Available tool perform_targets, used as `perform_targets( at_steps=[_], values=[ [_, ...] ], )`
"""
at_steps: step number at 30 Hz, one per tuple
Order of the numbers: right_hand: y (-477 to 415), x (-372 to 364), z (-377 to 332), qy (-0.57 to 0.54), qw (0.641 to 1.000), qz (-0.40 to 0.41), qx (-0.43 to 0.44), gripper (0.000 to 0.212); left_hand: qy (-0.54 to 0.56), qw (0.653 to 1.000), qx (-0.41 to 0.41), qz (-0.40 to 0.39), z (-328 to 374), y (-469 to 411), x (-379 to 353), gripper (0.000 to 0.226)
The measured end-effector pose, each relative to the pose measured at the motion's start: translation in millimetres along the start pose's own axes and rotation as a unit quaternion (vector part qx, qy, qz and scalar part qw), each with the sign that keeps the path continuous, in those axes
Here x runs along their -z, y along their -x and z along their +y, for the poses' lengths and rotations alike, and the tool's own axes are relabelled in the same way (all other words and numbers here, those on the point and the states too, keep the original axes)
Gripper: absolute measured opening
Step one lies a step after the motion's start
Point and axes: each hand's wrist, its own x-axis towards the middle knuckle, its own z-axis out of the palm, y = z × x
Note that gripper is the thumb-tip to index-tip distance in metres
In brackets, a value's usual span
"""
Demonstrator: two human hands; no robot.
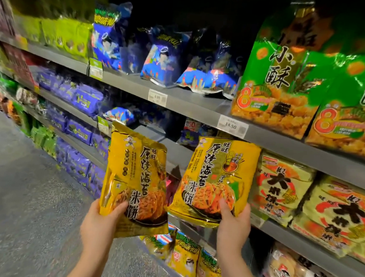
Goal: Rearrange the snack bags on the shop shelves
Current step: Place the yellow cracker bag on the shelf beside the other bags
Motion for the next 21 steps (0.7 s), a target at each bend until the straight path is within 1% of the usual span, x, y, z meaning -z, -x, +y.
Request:
perform_targets(
  at_steps=[2, 3, 6, 8, 9, 11, 13, 16, 17, 19, 21],
  values=[
    [-10, -9, 3, 0.014, 1.0, 0.024, -0.001, 0.033, 0.003, 1.0, -0.002, -0.01, 6, -8, -7, 0.034],
    [-15, -13, 6, 0.019, 0.999, 0.035, -0.006, 0.038, 0.004, 1.0, -0.005, -0.014, 7, -13, -10, 0.035],
    [-30, -21, 14, 0.021, 0.997, 0.075, -0.021, 0.051, 0.01, 1.0, -0.009, -0.029, 8, -28, -18, 0.052],
    [-40, -23, 16, 0.007, 0.996, 0.089, -0.023, 0.051, 0.028, 0.999, -0.007, -0.043, 5, -38, -21, 0.063],
    [-45, -25, 15, -0.002, 0.996, 0.091, -0.023, 0.05, 0.045, 0.998, -0.001, -0.05, 4, -42, -22, 0.064],
    [-57, -31, 13, -0.016, 0.995, 0.097, -0.023, 0.051, 0.069, 0.995, 0.006, -0.076, 5, -48, -26, 0.056],
    [-73, -41, 11, -0.031, 0.992, 0.115, -0.037, 0.061, 0.085, 0.992, 0.01, -0.094, 4, -54, -32, 0.044],
    [-101, -60, 8, -0.053, 0.988, 0.138, -0.045, 0.067, 0.103, 0.989, 0.027, -0.106, -3, -65, -41, 0.056],
    [-110, -66, 9, -0.056, 0.987, 0.142, -0.045, 0.067, 0.111, 0.988, 0.034, -0.106, -4, -67, -43, 0.051],
    [-127, -74, 11, -0.044, 0.988, 0.139, -0.05, 0.067, 0.13, 0.985, 0.04, -0.107, -5, -71, -49, 0.032],
    [-142, -77, 15, -0.001, 0.99, 0.133, -0.051, 0.067, 0.145, 0.983, 0.033, -0.112, -8, -75, -55, 0.026]
  ],
)
